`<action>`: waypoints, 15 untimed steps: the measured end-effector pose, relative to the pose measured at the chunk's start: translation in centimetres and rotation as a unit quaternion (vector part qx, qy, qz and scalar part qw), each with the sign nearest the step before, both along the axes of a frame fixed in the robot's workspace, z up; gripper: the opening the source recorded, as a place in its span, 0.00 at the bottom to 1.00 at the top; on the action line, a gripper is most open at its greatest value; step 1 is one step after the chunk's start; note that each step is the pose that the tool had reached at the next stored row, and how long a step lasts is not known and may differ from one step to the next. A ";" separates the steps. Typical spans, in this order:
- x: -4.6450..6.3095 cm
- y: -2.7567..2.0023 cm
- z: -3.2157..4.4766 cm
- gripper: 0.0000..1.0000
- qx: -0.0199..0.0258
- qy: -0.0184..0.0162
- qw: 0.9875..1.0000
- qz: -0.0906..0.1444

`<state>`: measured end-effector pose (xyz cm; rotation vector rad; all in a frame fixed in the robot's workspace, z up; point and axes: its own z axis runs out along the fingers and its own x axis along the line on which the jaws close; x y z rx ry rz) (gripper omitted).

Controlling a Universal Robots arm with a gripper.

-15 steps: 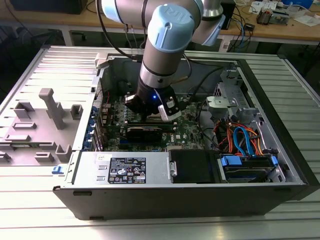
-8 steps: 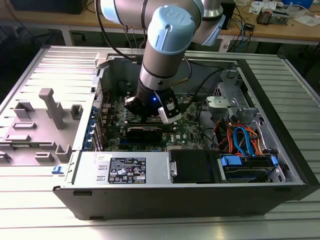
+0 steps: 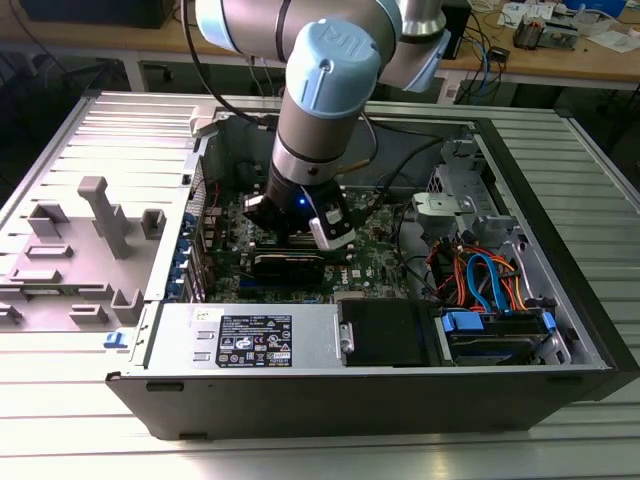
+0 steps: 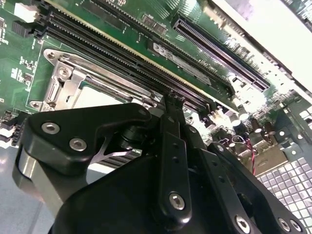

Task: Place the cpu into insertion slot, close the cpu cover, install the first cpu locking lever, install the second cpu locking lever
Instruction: 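Install the second cpu locking lever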

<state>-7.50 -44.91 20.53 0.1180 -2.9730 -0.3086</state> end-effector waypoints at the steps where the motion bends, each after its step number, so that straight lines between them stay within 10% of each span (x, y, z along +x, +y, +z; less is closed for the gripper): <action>1: -0.1 0.00 -0.08 0.11 0.003 0.000 1.000 0.000; 15: -0.4 0.01 -0.62 0.11 0.010 0.000 1.000 0.000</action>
